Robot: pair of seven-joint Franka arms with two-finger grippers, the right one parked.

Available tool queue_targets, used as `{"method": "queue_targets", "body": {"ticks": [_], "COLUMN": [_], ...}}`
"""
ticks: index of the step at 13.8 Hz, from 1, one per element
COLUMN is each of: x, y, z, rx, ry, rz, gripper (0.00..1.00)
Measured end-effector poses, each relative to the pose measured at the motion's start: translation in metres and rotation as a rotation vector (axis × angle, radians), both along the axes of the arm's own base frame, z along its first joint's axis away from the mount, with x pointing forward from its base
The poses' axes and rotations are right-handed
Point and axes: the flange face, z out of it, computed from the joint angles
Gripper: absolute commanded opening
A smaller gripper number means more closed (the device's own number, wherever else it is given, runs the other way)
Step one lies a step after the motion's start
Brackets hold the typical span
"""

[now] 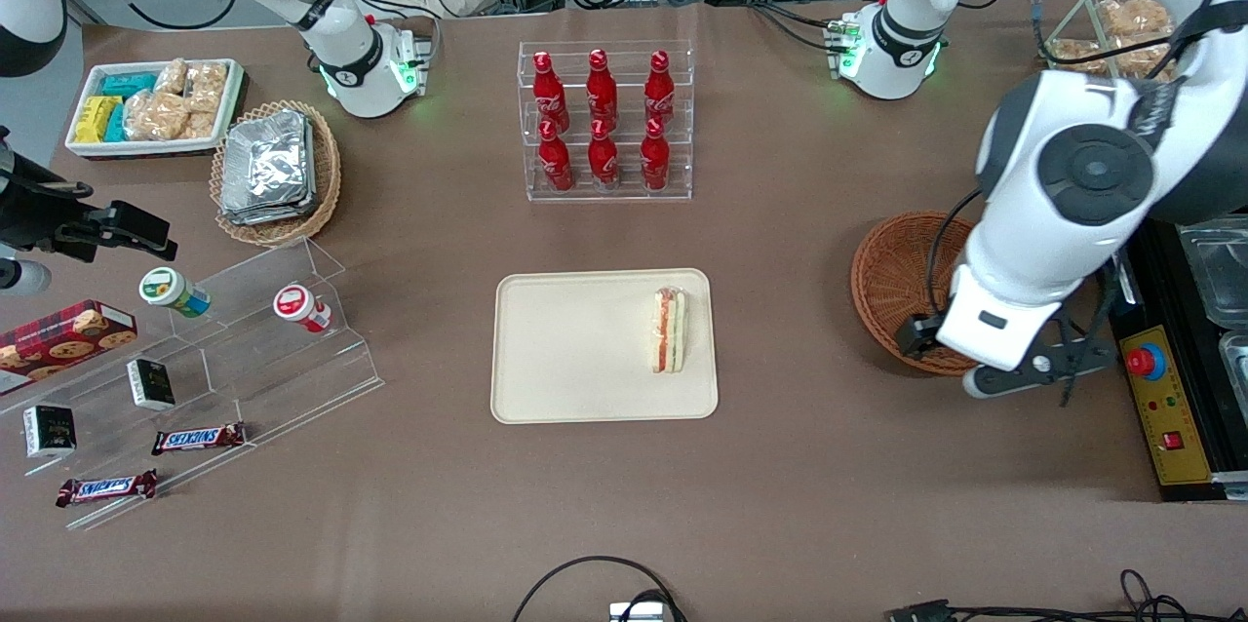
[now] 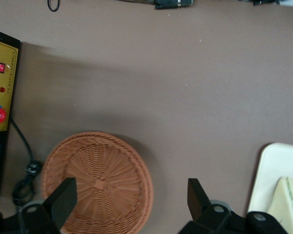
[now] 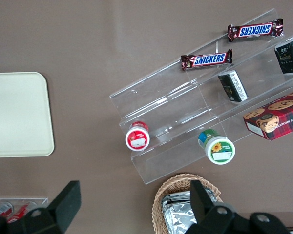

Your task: Place sandwich from basket to tray

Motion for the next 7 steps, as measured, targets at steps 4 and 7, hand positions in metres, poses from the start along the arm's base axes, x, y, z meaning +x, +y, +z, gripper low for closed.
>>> {"method": "queue_targets", "body": {"ticks": [4, 7], "x": [-0.021, -0.047], "y": [0.07, 0.107], "z": [0.032, 0.053], "rx": [-0.004, -0.008], "ry": [0.04, 0.062], "rz": [-0.133, -0.207], "gripper": [1.0, 1.0]}}
